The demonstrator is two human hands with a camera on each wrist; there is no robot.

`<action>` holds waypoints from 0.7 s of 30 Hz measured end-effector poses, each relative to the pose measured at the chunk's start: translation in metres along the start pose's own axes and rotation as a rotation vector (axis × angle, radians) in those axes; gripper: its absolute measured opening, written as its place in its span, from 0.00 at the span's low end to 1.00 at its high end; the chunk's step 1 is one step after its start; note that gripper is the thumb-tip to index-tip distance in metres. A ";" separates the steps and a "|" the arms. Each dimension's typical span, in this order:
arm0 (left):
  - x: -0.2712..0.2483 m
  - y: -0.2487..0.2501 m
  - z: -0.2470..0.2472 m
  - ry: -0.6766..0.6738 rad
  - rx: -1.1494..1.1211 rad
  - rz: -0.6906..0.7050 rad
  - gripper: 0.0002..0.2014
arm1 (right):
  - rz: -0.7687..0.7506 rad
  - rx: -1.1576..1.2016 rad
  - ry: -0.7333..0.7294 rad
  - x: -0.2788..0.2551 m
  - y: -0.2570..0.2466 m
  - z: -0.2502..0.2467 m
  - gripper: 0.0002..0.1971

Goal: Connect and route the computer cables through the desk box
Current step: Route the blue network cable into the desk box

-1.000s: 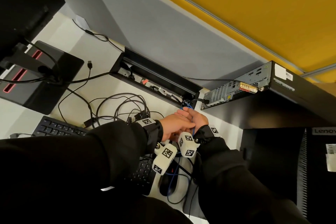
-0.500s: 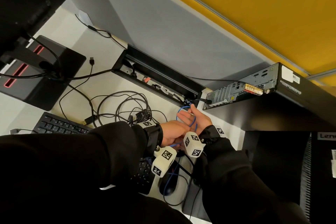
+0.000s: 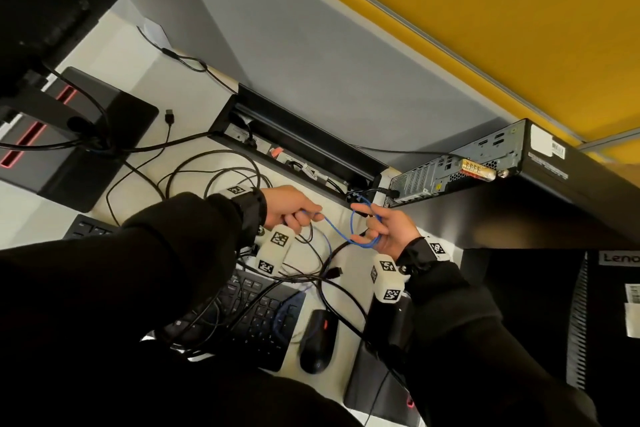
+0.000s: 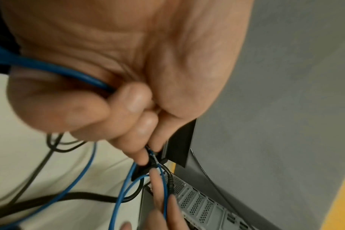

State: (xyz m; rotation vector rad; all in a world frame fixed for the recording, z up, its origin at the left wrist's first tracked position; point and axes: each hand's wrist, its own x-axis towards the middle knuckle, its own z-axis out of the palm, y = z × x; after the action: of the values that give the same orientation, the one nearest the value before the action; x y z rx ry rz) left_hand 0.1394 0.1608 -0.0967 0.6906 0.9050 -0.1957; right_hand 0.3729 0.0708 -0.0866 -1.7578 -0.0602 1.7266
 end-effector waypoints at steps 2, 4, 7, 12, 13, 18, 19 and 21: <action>0.012 -0.001 0.002 0.066 0.003 -0.042 0.11 | -0.004 0.016 -0.019 -0.001 -0.001 0.004 0.18; 0.029 -0.006 0.011 0.148 -0.049 -0.098 0.13 | 0.026 0.044 -0.069 -0.003 0.000 0.012 0.17; 0.047 -0.003 0.034 0.228 -0.304 -0.047 0.14 | 0.072 0.011 -0.075 -0.001 0.007 0.023 0.16; 0.046 0.006 0.053 0.252 -0.451 0.040 0.16 | 0.070 -0.015 -0.063 0.000 0.009 0.025 0.15; 0.043 0.008 0.052 0.246 -0.430 0.056 0.14 | 0.080 -0.034 -0.070 0.000 0.007 0.024 0.14; 0.038 0.015 0.048 0.297 -0.440 0.066 0.12 | 0.108 -0.075 -0.061 0.002 0.001 0.031 0.17; 0.039 0.015 0.047 0.353 -0.443 0.080 0.11 | 0.102 -0.065 -0.047 0.002 0.001 0.034 0.18; 0.039 0.011 0.049 0.495 -0.427 0.119 0.08 | 0.096 -0.074 -0.008 0.003 0.001 0.040 0.17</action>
State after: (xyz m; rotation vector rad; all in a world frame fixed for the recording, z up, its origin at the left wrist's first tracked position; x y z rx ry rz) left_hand 0.2006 0.1436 -0.1015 0.3928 1.3230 0.2836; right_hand 0.3366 0.0883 -0.0858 -1.8339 -0.0436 1.8209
